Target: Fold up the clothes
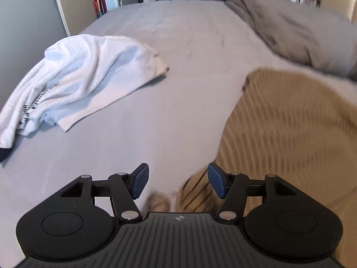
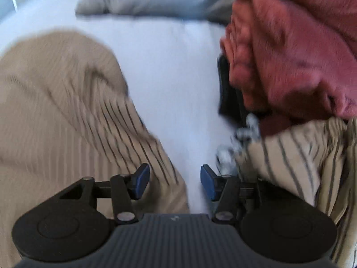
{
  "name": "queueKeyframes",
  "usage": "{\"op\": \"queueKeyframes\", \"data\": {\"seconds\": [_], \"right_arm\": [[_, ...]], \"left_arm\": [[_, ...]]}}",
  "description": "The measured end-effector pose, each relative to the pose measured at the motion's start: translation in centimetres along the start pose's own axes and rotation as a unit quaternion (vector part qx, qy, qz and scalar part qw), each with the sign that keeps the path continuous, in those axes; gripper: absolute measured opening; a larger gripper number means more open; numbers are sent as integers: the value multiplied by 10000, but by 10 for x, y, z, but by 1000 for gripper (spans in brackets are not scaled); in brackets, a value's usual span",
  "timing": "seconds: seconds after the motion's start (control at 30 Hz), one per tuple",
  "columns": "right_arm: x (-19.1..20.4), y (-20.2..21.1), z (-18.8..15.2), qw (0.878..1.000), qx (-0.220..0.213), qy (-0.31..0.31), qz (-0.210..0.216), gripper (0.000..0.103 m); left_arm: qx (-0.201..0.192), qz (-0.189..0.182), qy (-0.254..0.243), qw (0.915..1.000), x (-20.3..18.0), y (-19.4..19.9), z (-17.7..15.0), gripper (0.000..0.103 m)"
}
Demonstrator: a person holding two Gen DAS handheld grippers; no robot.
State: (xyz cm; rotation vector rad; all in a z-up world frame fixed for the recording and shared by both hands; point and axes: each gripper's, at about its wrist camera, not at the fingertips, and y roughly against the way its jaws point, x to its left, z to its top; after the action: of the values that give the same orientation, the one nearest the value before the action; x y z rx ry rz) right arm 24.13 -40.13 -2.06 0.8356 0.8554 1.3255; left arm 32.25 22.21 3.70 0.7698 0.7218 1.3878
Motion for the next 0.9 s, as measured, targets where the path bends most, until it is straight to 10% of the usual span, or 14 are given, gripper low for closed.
{"op": "queueKeyframes", "data": {"seconds": [0.63,0.77,0.9], "right_arm": [[63,-98,119,9887,-476,-460,1349,66],[73,-106,120,9842,-574,-360,1636,9],[77,-83,119,9807,-847,-19,1764,3]], "left_arm": [[-168,-1049,56,9943,-116,-139,85,57],[-385,-1127,138,9928,-126,-147,88,11],[-663,-1362,-31,9885,-127,-127,89,0]]}}
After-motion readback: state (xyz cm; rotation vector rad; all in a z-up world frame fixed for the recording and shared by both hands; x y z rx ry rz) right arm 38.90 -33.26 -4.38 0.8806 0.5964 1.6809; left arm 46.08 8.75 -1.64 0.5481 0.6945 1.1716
